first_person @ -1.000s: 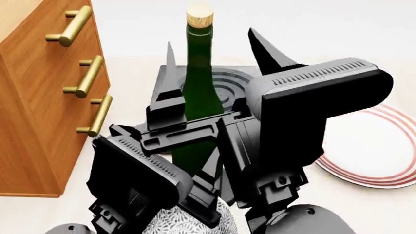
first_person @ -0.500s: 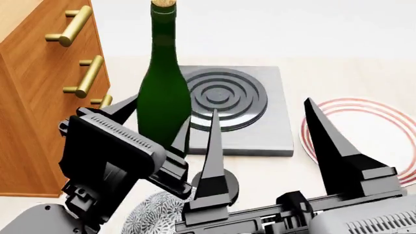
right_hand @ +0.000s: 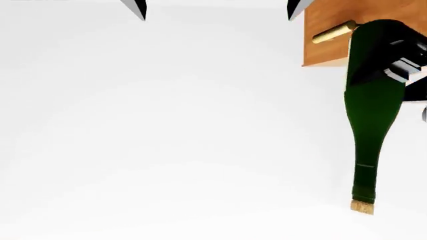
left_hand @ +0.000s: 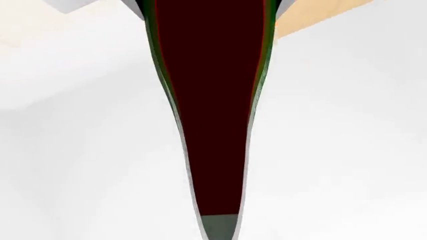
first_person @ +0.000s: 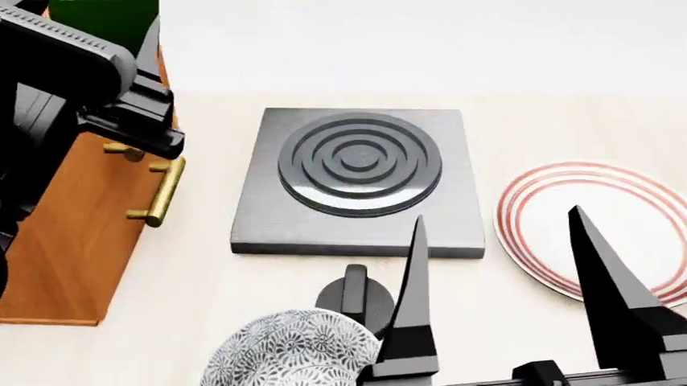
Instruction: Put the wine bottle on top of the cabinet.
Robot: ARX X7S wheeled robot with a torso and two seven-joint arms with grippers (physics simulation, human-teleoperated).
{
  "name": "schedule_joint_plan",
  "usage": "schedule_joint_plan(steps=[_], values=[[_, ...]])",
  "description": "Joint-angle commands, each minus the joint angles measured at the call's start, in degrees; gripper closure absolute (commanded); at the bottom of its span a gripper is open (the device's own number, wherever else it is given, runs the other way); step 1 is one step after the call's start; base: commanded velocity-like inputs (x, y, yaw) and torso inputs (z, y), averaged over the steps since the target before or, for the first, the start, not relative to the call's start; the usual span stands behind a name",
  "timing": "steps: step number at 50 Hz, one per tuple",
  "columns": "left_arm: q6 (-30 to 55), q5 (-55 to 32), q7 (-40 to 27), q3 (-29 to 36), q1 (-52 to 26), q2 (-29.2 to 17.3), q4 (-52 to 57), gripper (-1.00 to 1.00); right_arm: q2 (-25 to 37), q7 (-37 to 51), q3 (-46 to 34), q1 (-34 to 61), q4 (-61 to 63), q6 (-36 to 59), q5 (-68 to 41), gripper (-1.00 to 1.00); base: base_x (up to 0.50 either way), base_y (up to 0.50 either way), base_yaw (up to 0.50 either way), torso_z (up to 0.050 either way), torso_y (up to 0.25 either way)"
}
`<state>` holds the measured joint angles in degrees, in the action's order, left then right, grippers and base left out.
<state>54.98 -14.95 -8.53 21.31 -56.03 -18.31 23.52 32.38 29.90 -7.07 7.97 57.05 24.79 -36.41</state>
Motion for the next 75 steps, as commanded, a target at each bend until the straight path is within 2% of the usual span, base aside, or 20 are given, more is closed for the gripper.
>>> schedule_joint_plan(steps=[1,4,5,6,10,12,16,25,34,43,53,58,75], values=[[8.33,-0.2,-0.47,-2.49,-14.55,-2.4,-1.04,1.0,1.8,1.04,2.18,-1.96,0.64,-1.57,-1.38,-1.0,0.0,0.0,0.0,0.0,0.0],[8.95,-0.22,-0.36,-3.15,-16.65,-2.51,-1.81,1.0,1.99,1.15,2.37,-2.24,0.55,-1.99,-1.47,-1.0,0.0,0.0,0.0,0.0,0.0],[8.71,1.0,0.36,-1.07,-18.51,-4.34,-2.83,1.0,2.22,1.51,2.73,-2.28,0.98,-1.94,-1.93,-1.0,0.0,0.0,0.0,0.0,0.0],[9.31,0.57,1.17,-2.08,-20.14,-5.0,-4.01,1.0,2.58,1.83,2.91,-2.14,1.47,-1.73,-2.28,-1.0,0.0,0.0,0.0,0.0,0.0],[9.27,1.88,1.85,-0.69,-24.91,-5.84,-8.49,1.0,2.9,2.06,2.88,-2.24,1.38,-2.21,-2.29,-1.0,0.0,0.0,0.0,0.0,0.003],[9.17,3.41,2.58,2.29,-28.78,-6.0,-12.99,1.0,2.92,2.22,2.53,-2.02,1.3,-2.2,-2.12,-1.0,0.0,0.0,0.0,0.0,0.0],[6.91,5.29,3.97,6.19,-33.53,-5.49,-19.79,1.0,3.29,2.39,2.24,-1.94,1.34,-2.36,-2.16,-1.0,0.0,0.0,0.0,0.0,0.0],[1.05,7.94,3.46,7.52,-41.03,-2.63,-35.05,1.0,4.2,3.01,2.27,-2.04,1.35,-3.11,-2.76,-1.0,0.0,0.0,0.0,0.001,0.001],[-2.05,8.95,2.47,8.01,-40.51,-1.99,-42.95,1.0,4.26,3.36,1.05,-1.08,0.9,-3.4,-3.09,-1.0,0.0,0.0,0.0,0.0,0.0],[-10.73,10.44,3.31,9.62,-43.82,-0.76,-54.31,1.0,4.5,3.4,0.01,-0.85,0.59,-3.81,-2.76,-1.0,0.0,0.0,0.0,0.0,0.001],[-18.13,7.73,1.98,4.53,-46.89,1.58,-64.74,1.0,4.92,3.72,-0.56,-0.79,0.18,-4.11,-2.68,-1.0,0.0,0.0,0.0,0.0,0.001],[-16.68,4.12,2.2,0.61,-45.96,1.62,-63.5,1.0,5.08,3.88,-0.86,-0.82,0.1,-4.25,-2.61,-1.0,0.0,0.0,0.0,0.0,0.0],[-6.47,2.7,2.35,0.18,-46.37,0.46,-62.9,1.0,5.83,4.62,-1.6,-0.47,0.19,-4.42,-2.59,-1.0,0.0,0.0,0.0,0.001,0.001]])
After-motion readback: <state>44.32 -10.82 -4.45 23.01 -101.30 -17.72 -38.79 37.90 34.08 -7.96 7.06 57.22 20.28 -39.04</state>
